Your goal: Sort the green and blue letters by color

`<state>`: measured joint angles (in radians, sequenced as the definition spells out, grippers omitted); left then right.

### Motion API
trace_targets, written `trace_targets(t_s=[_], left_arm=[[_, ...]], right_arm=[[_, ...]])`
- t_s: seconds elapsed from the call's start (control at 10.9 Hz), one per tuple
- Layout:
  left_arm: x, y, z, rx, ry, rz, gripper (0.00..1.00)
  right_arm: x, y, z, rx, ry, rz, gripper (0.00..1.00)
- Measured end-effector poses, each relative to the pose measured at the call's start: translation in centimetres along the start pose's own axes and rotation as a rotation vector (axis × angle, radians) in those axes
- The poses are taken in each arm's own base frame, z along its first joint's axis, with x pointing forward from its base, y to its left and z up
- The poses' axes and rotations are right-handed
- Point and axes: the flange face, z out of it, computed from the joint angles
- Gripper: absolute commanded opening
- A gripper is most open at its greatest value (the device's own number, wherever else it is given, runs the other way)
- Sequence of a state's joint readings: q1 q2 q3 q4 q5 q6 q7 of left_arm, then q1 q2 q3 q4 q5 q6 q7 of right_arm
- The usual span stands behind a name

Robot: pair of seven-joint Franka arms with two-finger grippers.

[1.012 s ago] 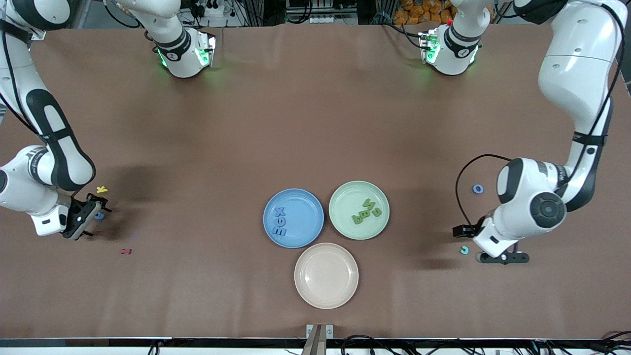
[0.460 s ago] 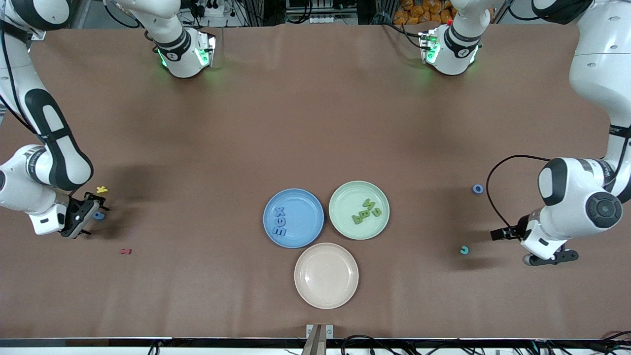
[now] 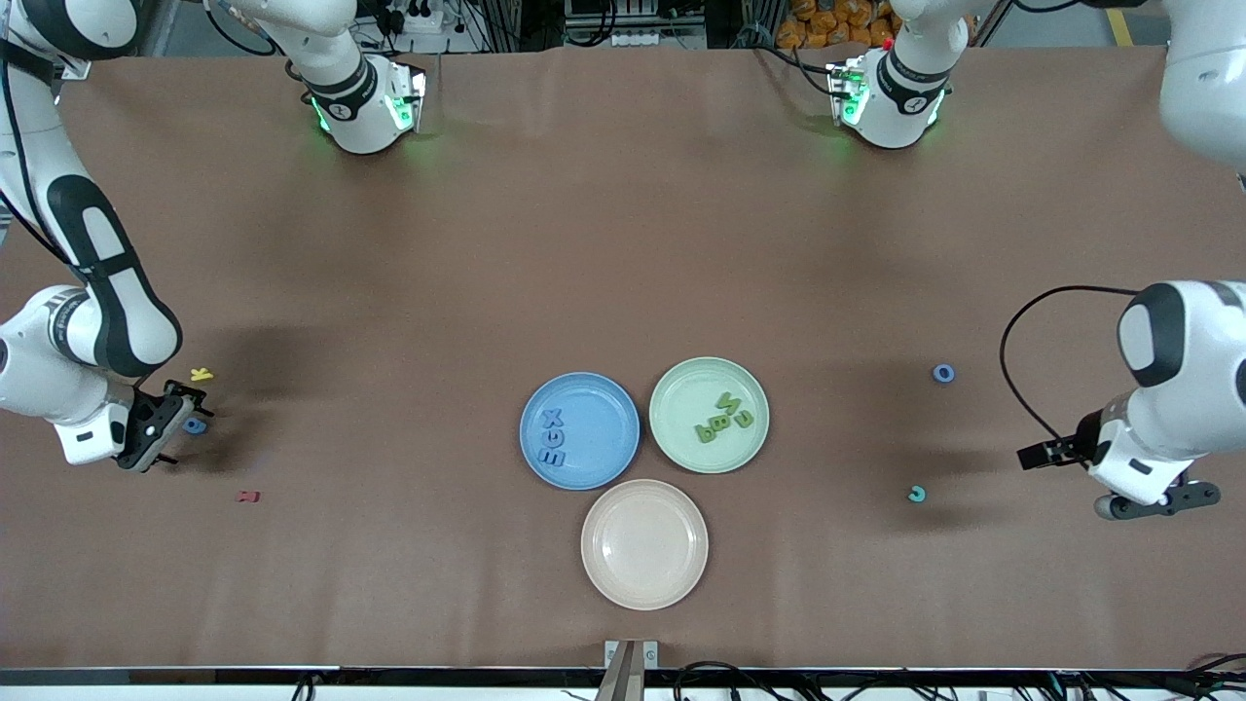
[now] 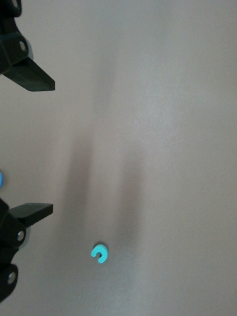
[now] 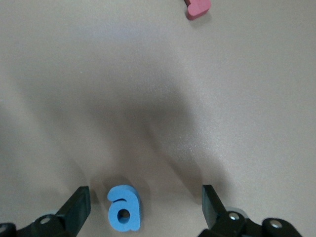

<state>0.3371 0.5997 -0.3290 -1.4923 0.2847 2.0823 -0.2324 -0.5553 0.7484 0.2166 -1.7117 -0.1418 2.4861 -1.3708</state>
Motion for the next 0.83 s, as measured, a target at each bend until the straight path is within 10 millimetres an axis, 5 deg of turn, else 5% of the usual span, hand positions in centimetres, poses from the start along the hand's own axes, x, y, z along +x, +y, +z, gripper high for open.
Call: trace_targets(t_s=[0.09,0.18,0.46,0.83], left_arm=[[-0.6,0.4,-2.4,-0.002,-0.014,-0.005,1.0],[-1.4,1.4,-5.0,-0.016,-0.034,-0.009,1.0],[-4.6,5.3,-12.5,-0.051,-0.078,-0.025,1.0],[-8.9,5.4,-22.4,-0.056,-0.054,0.001,1.0]], right_arm=[[-0.1,0.0,0.0,0.0,-0.001,-0.001,0.1],[-0.3,0.0,0.0,0.001,-0.002,-0.006,0.0],[-0.8,0.3,-0.6,-0.004,-0.004,-0.046,0.0],[-0.6,0.4,-0.9,-0.009,-0.003,-0.058,0.0]])
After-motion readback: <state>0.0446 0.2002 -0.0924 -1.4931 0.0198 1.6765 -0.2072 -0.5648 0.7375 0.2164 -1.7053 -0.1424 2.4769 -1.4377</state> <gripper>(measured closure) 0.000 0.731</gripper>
